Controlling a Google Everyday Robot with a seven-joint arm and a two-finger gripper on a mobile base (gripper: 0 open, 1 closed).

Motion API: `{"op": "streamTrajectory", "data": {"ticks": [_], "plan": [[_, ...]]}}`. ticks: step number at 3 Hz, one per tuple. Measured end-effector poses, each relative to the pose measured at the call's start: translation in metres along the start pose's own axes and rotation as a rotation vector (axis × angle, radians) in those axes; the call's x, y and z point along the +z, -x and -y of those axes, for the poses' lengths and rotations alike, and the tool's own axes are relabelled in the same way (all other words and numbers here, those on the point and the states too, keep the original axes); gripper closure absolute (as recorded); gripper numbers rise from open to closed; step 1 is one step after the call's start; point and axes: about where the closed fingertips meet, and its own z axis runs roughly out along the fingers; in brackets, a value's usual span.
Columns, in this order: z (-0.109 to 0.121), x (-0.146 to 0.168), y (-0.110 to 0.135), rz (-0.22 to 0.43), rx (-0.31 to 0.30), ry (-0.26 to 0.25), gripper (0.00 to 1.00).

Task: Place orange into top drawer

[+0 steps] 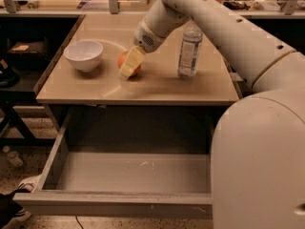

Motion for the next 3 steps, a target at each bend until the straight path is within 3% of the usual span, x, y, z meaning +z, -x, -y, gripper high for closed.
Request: {"op": "streamTrajectory", "data": {"ticks": [1, 3], "plan": [[0.0000, 0.0005, -0.0002, 0.000, 0.000, 0.002, 0.00], [-0.0001, 0.0006, -0.0002, 0.000, 0.000, 0.002, 0.41]]}}
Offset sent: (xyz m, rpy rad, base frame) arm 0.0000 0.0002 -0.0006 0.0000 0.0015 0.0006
